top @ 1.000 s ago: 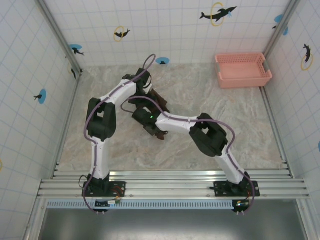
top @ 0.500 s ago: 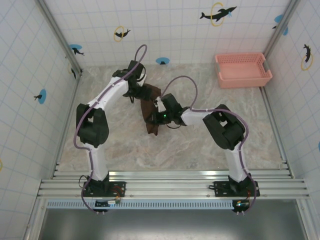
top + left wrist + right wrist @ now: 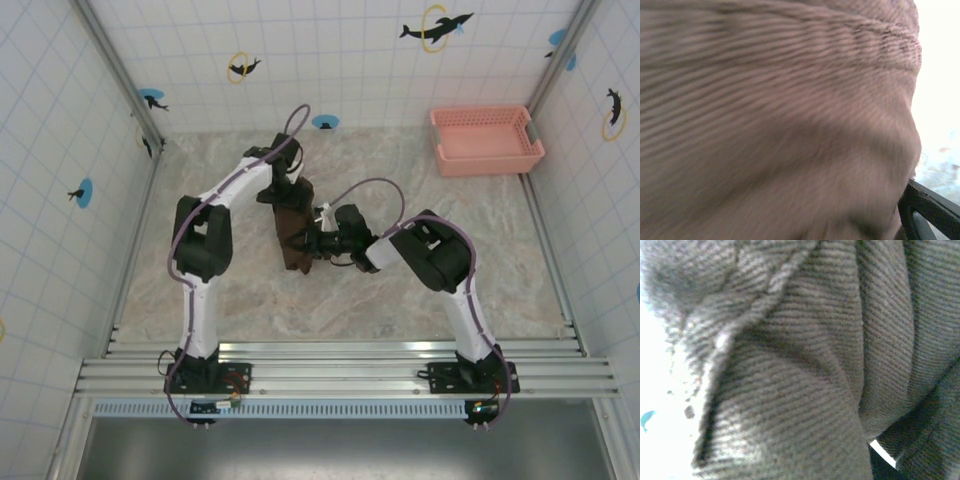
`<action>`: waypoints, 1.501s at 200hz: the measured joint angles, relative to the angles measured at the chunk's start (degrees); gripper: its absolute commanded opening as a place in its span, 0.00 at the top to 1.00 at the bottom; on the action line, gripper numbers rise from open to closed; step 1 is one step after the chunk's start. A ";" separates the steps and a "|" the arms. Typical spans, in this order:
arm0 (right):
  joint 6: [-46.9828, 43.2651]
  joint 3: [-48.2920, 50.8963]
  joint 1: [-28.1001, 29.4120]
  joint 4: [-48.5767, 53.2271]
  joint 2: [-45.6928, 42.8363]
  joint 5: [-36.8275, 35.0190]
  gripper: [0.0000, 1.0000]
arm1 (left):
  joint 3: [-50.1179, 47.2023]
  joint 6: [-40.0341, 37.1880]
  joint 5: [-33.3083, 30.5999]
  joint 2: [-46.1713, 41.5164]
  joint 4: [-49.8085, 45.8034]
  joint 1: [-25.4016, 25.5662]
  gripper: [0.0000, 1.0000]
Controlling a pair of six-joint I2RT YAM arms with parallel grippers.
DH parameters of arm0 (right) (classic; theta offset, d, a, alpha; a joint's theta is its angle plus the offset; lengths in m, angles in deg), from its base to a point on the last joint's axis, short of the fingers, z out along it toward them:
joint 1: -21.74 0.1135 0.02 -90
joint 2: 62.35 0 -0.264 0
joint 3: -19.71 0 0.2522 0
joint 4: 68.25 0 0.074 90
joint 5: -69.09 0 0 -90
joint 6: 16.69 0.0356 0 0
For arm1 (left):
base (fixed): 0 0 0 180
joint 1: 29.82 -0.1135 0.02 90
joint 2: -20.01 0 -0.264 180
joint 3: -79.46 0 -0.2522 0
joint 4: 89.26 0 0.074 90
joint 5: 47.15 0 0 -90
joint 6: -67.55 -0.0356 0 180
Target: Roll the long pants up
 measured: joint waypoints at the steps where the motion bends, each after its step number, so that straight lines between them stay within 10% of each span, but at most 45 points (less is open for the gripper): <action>1: 0.04 0.00 0.02 -0.02 0.00 0.00 0.62 | 0.07 0.00 -0.02 0.13 -0.04 0.02 0.08; 40: -3.04 0.72 0.17 6.75 -1.03 0.46 0.37 | 1.68 1.25 -2.25 2.03 -0.55 2.03 0.80; 127: -47.28 -22.51 12.26 78.16 -26.62 -40.06 0.16 | 2.23 1.51 -4.26 2.05 -0.98 2.89 0.73; 300: -52.78 -48.48 16.52 95.27 0.44 -56.26 0.16 | 2.25 2.56 -2.27 2.19 -0.44 0.79 0.72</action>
